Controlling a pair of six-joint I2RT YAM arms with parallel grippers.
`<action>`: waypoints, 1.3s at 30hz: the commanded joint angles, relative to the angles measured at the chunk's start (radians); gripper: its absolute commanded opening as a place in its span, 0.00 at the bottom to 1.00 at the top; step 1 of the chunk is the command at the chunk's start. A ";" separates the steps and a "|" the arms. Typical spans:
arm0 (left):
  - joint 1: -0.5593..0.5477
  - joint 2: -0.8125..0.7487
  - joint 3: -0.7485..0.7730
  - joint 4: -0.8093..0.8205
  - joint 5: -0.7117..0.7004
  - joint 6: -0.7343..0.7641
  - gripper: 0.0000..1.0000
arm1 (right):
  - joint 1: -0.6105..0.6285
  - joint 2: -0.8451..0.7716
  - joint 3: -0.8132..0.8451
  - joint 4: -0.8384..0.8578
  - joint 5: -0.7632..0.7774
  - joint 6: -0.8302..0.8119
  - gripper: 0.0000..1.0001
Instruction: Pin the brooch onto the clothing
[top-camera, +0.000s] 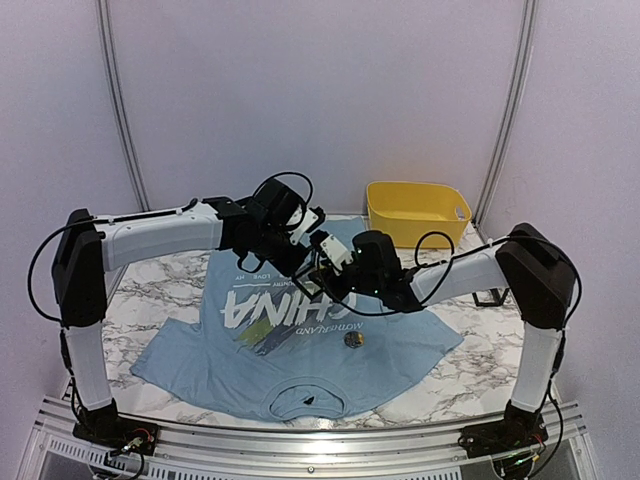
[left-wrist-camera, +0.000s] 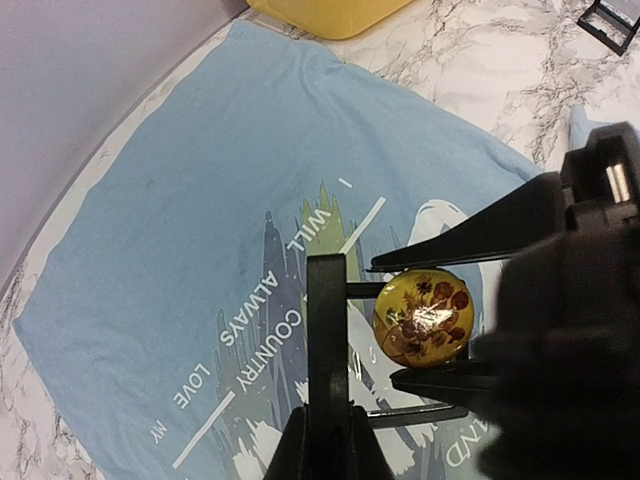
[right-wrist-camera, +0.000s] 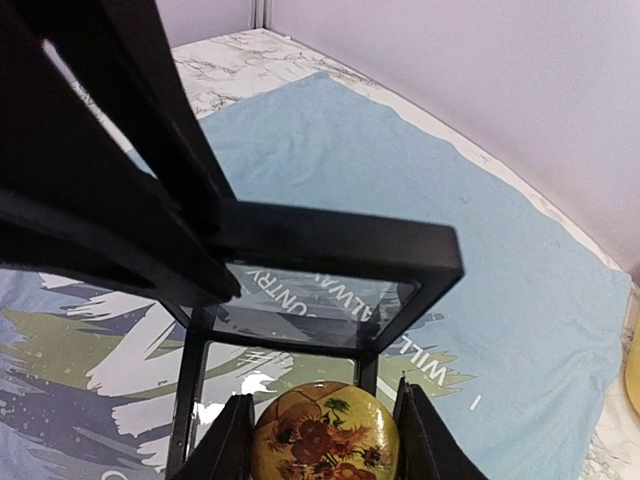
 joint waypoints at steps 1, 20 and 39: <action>0.001 0.031 0.000 -0.008 -0.043 -0.013 0.00 | -0.003 -0.051 0.015 -0.019 -0.021 0.020 0.32; 0.655 -0.090 -0.305 0.068 -0.239 -0.232 0.00 | -0.020 -0.169 -0.029 0.006 -0.044 0.034 0.32; 0.629 -0.375 -0.464 0.179 -0.227 -0.188 0.99 | -0.021 -0.289 -0.008 -0.119 -0.175 -0.023 0.31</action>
